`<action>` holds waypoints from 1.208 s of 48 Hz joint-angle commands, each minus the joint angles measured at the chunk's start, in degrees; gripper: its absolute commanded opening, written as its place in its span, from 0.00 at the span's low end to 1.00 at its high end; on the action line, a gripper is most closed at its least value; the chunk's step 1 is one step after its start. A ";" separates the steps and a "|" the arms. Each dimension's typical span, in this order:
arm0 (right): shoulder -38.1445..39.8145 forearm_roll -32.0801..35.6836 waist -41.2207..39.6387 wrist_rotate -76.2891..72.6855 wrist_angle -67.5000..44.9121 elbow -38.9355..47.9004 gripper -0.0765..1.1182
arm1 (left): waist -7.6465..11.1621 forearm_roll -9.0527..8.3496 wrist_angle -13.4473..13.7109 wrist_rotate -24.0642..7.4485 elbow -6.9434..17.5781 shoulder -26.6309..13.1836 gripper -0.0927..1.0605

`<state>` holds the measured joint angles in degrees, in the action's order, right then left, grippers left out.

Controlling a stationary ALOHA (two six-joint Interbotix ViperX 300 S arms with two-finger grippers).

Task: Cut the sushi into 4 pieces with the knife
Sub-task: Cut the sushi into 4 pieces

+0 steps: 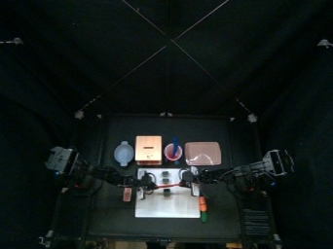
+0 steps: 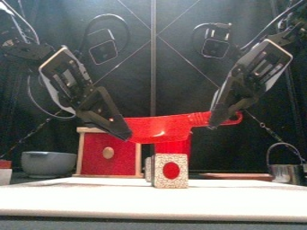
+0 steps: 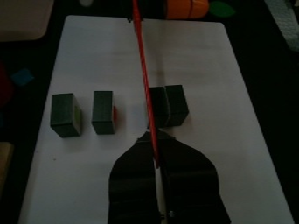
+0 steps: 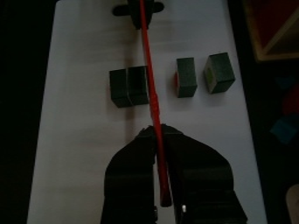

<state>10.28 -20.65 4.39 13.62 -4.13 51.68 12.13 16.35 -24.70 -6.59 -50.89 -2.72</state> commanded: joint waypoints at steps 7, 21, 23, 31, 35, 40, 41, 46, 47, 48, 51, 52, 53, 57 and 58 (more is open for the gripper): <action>-0.88 -0.88 0.18 -0.18 -0.97 -0.97 0.22 | 1.85 0.70 -1.14 -0.18 3.34 -0.79 0.23; -2.64 -1.49 0.70 -0.18 -1.05 -0.97 0.22 | 2.72 2.37 -1.14 -0.09 3.60 -2.46 0.23; -2.90 -1.58 0.79 -0.18 -1.05 -0.97 0.22 | 2.81 2.37 -1.14 -0.09 3.60 -2.72 0.23; -3.69 -2.55 0.97 -0.18 -1.05 -0.97 0.22 | 3.16 2.81 -1.14 0.00 3.78 -3.43 0.23; -4.04 -2.64 1.14 -0.18 -1.14 -1.05 0.22 | 3.25 3.34 -1.14 0.00 3.78 -3.87 0.23; -4.75 -3.08 1.58 -0.18 -1.05 -1.32 0.22 | 3.52 4.04 -1.14 0.00 3.78 -4.22 0.23; -4.92 -3.08 1.67 -0.18 -1.14 -1.41 0.22 | 3.60 4.22 -1.14 0.00 3.78 -4.31 0.23; -5.71 -3.16 1.85 -0.18 -1.14 -1.67 0.22 | 3.78 5.01 -1.14 0.00 3.78 -4.83 0.24; -5.89 -3.16 1.85 -0.18 -1.14 -1.67 0.22 | 3.78 5.19 -1.14 0.00 3.78 -5.01 0.23; -6.06 -3.16 1.85 -0.18 -1.14 -1.76 0.22 | 3.78 5.36 -0.97 0.00 3.78 -5.10 0.23; -6.33 -3.16 1.85 -0.18 -1.14 -1.93 0.22 | 3.78 5.80 -0.88 0.00 3.78 -5.54 0.24; -6.42 -3.16 1.85 -0.18 -1.14 -1.93 0.22 | 3.87 6.06 -0.79 0.00 3.78 -5.80 0.23; -6.50 -3.16 1.85 -0.18 -1.14 -1.93 0.22 | 3.87 6.15 -0.79 0.00 3.78 -5.98 0.23; -7.03 -3.16 1.85 -0.18 -1.14 -2.02 0.22 | 3.87 6.94 -0.70 0.00 3.87 -7.12 0.23; -7.21 -3.16 1.85 -0.18 -1.14 -1.93 0.22 | 3.87 7.12 -0.53 0.00 3.87 -7.47 0.23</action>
<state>2.46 -23.64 6.77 13.54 -4.48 50.98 15.73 23.03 -25.14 -6.50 -48.52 -10.02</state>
